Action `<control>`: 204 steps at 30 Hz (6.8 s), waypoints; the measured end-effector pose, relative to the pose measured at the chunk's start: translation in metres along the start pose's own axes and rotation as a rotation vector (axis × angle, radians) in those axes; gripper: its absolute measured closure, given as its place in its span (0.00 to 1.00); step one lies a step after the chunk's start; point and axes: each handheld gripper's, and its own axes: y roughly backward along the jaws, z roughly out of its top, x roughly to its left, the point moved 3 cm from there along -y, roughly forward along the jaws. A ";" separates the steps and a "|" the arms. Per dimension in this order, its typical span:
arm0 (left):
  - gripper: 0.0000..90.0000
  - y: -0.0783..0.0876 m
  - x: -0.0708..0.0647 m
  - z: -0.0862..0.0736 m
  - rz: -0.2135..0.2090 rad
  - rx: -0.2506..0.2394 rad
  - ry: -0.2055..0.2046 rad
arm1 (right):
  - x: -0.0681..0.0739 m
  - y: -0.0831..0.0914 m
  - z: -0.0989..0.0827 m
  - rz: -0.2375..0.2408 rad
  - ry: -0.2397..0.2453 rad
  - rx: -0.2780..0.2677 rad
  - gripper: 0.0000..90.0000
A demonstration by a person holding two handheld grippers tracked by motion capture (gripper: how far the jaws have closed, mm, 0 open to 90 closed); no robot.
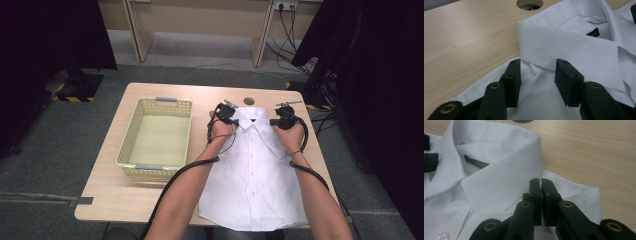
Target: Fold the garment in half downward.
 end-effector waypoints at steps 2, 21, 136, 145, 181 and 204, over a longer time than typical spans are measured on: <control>0.51 -0.002 0.000 -0.001 0.008 0.020 -0.004 | -0.001 -0.002 0.000 -0.005 0.001 -0.003 0.87; 0.91 -0.006 -0.006 0.000 0.024 0.028 -0.010 | 0.002 -0.015 -0.005 0.002 0.027 0.009 0.98; 0.99 0.095 -0.018 0.050 0.059 -0.364 -0.047 | 0.019 0.099 0.033 -0.019 0.026 -0.283 1.00; 0.99 0.100 -0.017 0.057 0.067 -0.380 -0.053 | 0.019 0.100 0.038 -0.020 0.019 -0.292 1.00; 0.99 0.110 -0.017 0.056 0.084 -0.420 -0.059 | 0.026 0.108 0.040 -0.016 0.029 -0.329 1.00; 0.99 0.126 -0.031 0.035 0.074 -0.458 -0.092 | 0.033 0.123 0.014 -0.004 0.051 -0.376 1.00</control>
